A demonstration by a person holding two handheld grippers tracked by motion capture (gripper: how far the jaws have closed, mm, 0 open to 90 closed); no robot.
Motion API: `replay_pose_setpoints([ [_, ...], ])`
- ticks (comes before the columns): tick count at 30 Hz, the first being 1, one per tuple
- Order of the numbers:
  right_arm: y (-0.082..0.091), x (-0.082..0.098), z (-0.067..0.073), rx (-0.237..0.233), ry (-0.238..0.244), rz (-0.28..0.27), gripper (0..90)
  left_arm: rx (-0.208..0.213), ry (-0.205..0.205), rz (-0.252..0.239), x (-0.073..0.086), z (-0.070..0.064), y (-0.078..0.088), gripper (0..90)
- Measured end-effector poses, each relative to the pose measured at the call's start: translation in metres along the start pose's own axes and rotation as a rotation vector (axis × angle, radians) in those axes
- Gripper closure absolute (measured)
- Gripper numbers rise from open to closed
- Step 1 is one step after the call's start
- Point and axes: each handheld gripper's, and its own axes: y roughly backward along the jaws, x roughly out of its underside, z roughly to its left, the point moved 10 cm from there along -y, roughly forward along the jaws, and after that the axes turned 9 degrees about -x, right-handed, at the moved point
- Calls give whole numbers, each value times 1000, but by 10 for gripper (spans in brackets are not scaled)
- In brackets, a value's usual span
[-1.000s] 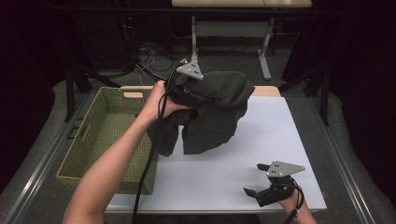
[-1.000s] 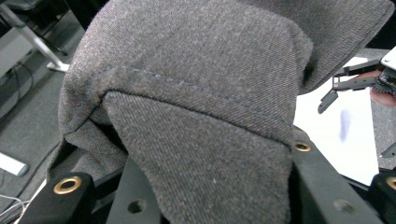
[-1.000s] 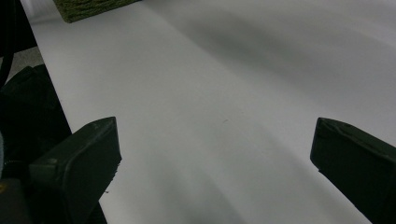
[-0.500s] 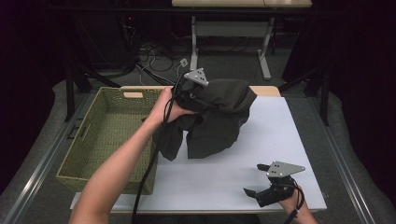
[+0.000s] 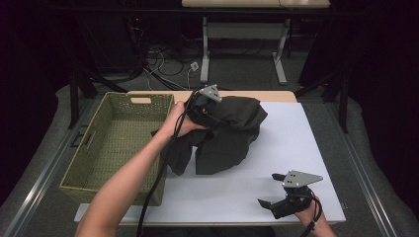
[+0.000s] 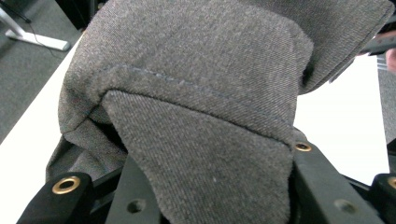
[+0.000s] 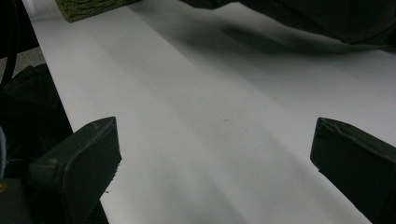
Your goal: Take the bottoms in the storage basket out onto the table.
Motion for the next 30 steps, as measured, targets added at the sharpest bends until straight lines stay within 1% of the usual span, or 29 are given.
replay_pose_setpoints([
  [4,0,0,0,0,-5,0,13,8,7,18,6,-1,-7,648],
  [7,0,0,0,5,-3,5,13,12,16,12,9,-2,-12,647],
  [9,0,0,0,0,-4,4,13,14,18,19,11,-2,-13,646],
  [10,0,0,0,5,-3,7,13,9,15,20,11,-2,-14,646],
  [14,-1,0,1,1,-6,4,13,16,17,38,15,-3,-15,645],
  [15,-1,0,1,4,-7,4,13,12,14,35,15,-3,-17,644],
  [17,-1,0,1,4,-8,3,13,17,10,46,17,-4,-18,642],
  [18,-1,0,1,4,-8,4,13,9,13,37,17,-4,-20,643],
  [19,-1,0,1,2,-7,5,13,18,9,50,18,-5,-20,642],
  [22,-1,0,0,2,-5,6,13,22,11,57,20,-7,-23,642],
  [23,0,0,0,2,-6,7,13,22,8,56,21,-7,-24,641],
  [24,0,0,0,9,-6,7,13,22,1,66,23,-7,-25,640],
  [25,0,1,0,-1,-5,8,13,19,-1,70,24,-8,-27,639],
  [26,0,0,0,1,-9,5,13,15,-1,73,26,-8,-29,638],
  [30,0,0,0,0,-10,1,13,30,10,87,33,-10,-35,636],
])
